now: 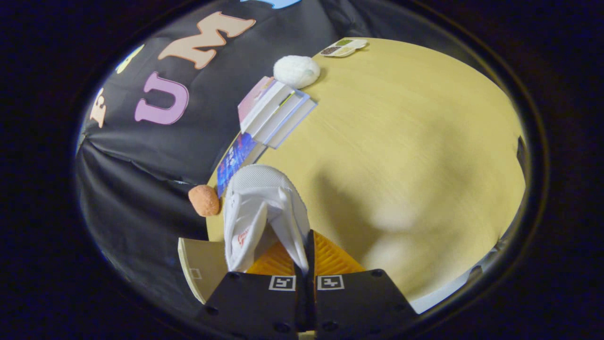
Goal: Open the storage box then place both shoes into the box .Put the left shoe in first, then the right shoe, with the right side of both shoes facing outward in a uniform manner.
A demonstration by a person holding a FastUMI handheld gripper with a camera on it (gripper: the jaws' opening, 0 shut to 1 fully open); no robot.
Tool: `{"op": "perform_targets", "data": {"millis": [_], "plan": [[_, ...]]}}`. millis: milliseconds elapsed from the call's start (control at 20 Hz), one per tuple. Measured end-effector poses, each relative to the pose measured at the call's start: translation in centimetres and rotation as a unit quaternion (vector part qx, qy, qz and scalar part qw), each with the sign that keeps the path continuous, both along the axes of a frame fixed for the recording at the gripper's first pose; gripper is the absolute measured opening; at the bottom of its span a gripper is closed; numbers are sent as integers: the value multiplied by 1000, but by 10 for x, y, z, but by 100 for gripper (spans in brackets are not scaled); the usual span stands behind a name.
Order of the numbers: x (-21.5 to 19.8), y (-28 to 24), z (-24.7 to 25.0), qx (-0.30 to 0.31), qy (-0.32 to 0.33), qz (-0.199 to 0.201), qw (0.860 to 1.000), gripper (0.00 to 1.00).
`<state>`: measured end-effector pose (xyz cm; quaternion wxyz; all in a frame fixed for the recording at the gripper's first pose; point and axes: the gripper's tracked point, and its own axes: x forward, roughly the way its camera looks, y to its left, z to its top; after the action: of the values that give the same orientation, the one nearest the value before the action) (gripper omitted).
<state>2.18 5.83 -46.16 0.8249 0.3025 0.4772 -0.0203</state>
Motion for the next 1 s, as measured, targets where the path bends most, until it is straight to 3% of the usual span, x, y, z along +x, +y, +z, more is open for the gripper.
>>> {"op": "perform_targets", "data": {"millis": [250,600,1000], "plan": [[2,72,45,19,-23,21,999,3],[16,207,107,95,-77,47,991,3],[-1,319,83,76,-65,94,991,3]]}}
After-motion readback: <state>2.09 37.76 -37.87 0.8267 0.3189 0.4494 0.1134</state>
